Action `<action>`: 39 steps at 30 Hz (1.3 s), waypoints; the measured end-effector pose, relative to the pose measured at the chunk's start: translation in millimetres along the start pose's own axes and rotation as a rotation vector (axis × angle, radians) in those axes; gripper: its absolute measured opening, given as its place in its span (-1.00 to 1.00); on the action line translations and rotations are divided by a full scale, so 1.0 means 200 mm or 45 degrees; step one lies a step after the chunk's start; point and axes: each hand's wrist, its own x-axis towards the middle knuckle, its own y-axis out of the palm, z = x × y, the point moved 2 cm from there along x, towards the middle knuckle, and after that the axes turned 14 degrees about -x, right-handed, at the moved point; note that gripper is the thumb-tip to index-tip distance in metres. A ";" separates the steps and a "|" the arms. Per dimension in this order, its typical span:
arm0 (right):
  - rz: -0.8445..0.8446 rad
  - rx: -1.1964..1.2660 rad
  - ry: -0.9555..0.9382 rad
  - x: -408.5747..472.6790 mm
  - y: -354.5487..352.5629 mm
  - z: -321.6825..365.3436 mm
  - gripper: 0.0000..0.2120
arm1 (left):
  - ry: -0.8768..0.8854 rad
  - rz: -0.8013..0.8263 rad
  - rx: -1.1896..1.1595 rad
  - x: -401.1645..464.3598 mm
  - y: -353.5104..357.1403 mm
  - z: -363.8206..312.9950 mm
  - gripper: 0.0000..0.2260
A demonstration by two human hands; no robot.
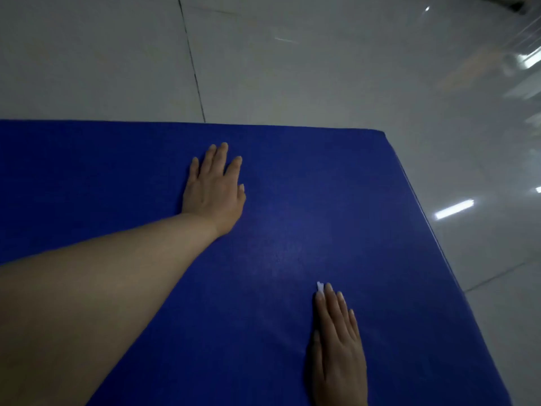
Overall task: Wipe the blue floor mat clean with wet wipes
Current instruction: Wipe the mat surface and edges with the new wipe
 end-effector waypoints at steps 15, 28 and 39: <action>-0.132 0.359 0.017 0.61 -0.14 0.17 -0.32 | -0.012 -0.024 0.062 0.08 0.01 0.03 -0.47; 0.181 -0.106 -0.462 1.60 0.00 0.34 -0.37 | 0.023 -0.047 0.180 0.10 0.04 0.06 -0.46; 0.157 -0.294 0.064 1.78 -0.07 -0.02 -0.33 | 0.071 -0.106 0.140 0.12 0.06 0.07 -0.48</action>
